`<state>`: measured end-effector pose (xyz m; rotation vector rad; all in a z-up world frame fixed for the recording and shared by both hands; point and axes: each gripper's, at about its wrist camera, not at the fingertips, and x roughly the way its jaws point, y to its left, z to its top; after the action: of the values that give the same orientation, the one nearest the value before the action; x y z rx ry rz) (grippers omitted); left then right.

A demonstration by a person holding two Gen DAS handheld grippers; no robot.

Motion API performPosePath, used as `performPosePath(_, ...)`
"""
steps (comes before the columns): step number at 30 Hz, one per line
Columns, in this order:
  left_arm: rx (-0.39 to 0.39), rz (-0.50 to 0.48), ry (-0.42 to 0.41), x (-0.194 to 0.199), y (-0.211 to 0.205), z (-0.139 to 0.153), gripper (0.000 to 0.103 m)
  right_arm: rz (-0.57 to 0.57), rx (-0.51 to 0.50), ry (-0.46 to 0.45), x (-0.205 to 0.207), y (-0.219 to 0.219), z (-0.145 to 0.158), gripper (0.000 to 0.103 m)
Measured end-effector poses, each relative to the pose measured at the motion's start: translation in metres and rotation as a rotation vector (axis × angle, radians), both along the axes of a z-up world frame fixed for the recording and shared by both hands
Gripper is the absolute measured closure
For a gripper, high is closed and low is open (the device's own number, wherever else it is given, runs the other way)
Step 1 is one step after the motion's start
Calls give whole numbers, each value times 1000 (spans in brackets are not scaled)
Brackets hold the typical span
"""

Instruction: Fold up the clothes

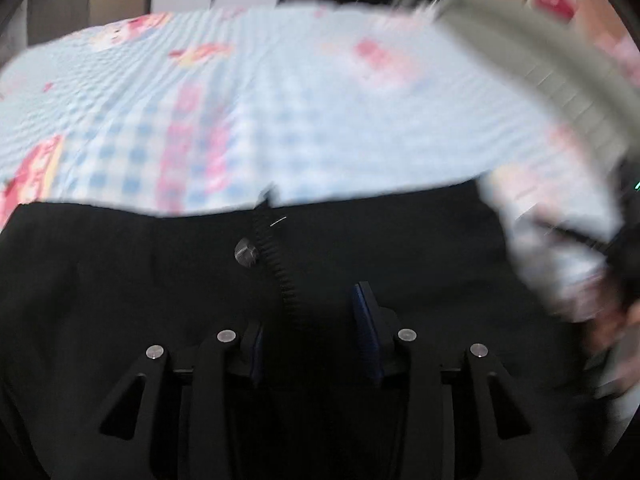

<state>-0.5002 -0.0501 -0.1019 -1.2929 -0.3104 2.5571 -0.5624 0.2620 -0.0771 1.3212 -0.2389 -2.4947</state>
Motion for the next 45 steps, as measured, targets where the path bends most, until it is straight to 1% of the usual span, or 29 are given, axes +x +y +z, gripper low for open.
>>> performPosePath(2,-9,10,26,14,-11,17,62,38,8,-21,26,-11,1,86)
performPosePath(4,-3,15,3,32,-23,26,62,62,9,-49,54,-20,-1,85)
performPosePath(6,-10,0,-24,68,-26,27,62,86,11,-76,82,-29,-2,82)
performPosePath(9,-24,-28,-63,126,-27,27,62,122,14,-117,124,-42,-3,81)
performPosePath(11,-42,-41,-96,162,-29,21,62,146,15,-144,152,-51,-4,77)
performPosePath(12,-63,-38,-111,177,-28,18,62,158,16,-158,166,-56,-5,77)
performPosePath(14,-132,-7,-155,208,-31,15,62,182,18,-185,193,-65,-6,77)
performPosePath(16,-170,22,-185,245,-37,18,62,182,4,-202,231,-66,-7,77)
performPosePath(17,-168,33,-187,260,-40,20,62,179,-5,-209,252,-65,-7,77)
performPosePath(18,-136,41,-187,278,-44,21,62,178,-10,-206,273,-66,-7,76)
performPosePath(20,-53,54,-192,319,-55,21,61,177,-14,-184,319,-70,-6,70)
performPosePath(21,-50,61,-195,336,-58,18,61,176,-13,-193,336,-73,-11,69)
performPosePath(23,-76,85,-207,366,-65,12,61,176,-7,-237,365,-81,-27,68)
performPosePath(24,-85,107,-218,380,-69,10,61,170,-3,-239,379,-83,-30,68)
performPosePath(26,-52,136,-197,405,-79,16,61,149,7,-218,407,-84,-31,69)
performPosePath(27,-31,149,-182,417,-84,20,61,147,-6,-208,419,-85,-28,69)
performPosePath(28,-18,155,-163,431,-88,26,58,152,-29,-198,430,-86,-25,69)
performPosePath(29,-27,164,-148,443,-90,31,53,156,-53,-189,440,-86,-21,69)
performPosePath(30,-43,175,-135,453,-92,36,50,160,-77,-180,451,-87,-17,69)
performPosePath(32,-108,239,-125,471,-99,40,48,169,-124,-161,471,-88,-10,69)
performPosePath(33,-116,269,-128,479,-104,40,46,176,-127,-159,480,-89,-9,69)
performPosePath(35,-103,312,-153,492,-114,34,41,194,-108,-164,494,-94,-10,68)
performPosePath(38,-66,348,-223,514,-124,15,41,232,-93,-165,506,-101,-9,68)
performPosePath(42,36,271,-238,537,-116,2,41,284,-68,-167,517,-112,-8,68)
performPosePath(43,32,257,-232,541,-112,1,41,297,-61,-168,520,-115,-8,68)
performPosePath(45,-6,245,-232,544,-107,-3,41,313,-67,-173,521,-117,-6,68)
